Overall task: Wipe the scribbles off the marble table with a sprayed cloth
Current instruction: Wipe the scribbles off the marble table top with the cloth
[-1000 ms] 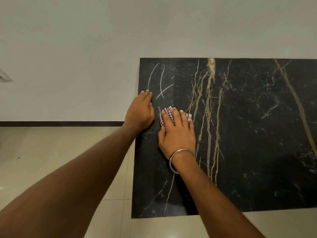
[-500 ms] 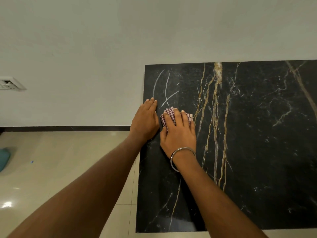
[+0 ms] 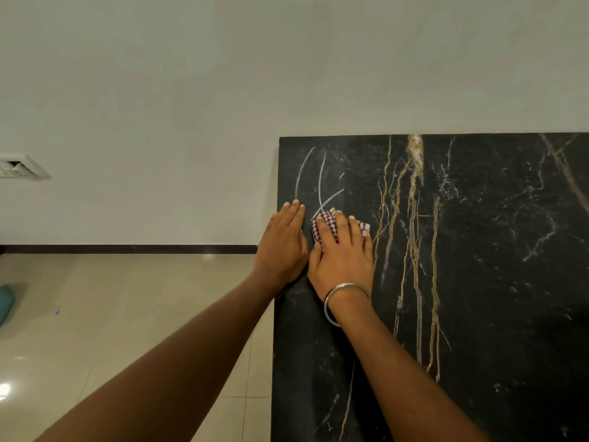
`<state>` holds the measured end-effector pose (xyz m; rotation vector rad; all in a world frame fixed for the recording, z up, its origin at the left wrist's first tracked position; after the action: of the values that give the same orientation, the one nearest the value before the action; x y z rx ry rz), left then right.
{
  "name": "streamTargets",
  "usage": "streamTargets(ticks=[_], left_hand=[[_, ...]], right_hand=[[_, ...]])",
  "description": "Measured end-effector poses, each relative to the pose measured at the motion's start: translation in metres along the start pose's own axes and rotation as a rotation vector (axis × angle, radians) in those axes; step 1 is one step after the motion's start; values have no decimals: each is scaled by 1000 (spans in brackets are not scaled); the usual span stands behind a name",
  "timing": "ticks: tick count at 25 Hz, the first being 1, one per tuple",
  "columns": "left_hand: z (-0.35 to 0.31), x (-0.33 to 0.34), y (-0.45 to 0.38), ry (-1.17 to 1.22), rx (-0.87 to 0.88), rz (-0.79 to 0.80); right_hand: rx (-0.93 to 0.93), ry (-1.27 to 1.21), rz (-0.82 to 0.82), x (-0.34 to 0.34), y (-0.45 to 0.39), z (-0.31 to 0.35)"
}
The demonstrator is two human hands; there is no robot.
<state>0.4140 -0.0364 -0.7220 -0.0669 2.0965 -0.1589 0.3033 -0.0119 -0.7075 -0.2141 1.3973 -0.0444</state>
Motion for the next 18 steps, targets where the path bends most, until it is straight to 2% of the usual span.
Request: streamTargets(ticks=[3,6,9,13,16,18], left_hand=[[1,0,-4,5,24,10],[5,-4,-23,-3,63,30],[13,-7,-44,-1,86,30],[19,-6,-69,-3,58,16],[25,-6,-89,-15,51,17],[25,-6,-97,-13,54,14]], right_hand=[[5,40,10,0,-11,-23],[119,60,19,-1,-30,-56],[143,47,-27,-1,-41,-40],[-2,26,19,13,-49,15],[-15,32,23,16,-61,3],[51,56,17,14,-71,-24]])
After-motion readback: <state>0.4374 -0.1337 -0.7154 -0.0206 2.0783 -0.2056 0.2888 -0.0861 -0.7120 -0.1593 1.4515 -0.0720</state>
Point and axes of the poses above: each hand's wrist, its own y-axis away from the middle knuckle, its own x-axis out of the palm, z = x × y, the point moved 10 cm from there along -y, towards the middle knuckle, and after that the axes turned 4 degrees about y, right-handed, at the moved point
